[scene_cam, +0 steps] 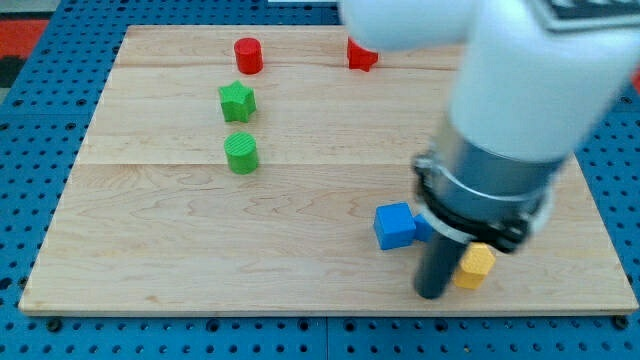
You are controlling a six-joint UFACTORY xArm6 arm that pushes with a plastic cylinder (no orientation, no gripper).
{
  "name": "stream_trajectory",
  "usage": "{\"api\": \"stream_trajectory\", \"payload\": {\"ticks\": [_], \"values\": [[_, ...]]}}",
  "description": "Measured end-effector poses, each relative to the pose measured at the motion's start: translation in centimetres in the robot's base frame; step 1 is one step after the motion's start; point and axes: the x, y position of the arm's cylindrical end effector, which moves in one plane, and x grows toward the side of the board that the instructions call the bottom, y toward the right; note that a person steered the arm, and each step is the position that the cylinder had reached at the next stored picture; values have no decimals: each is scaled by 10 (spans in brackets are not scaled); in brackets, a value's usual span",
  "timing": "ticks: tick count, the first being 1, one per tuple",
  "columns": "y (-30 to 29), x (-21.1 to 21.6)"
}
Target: Push the yellow blocks to the center
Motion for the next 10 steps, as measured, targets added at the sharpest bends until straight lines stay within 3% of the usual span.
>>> {"api": "stream_trajectory", "payload": {"ticks": [2,4,7,10], "values": [[17,-2],[115,10],[96,-70],[12,-152]]}}
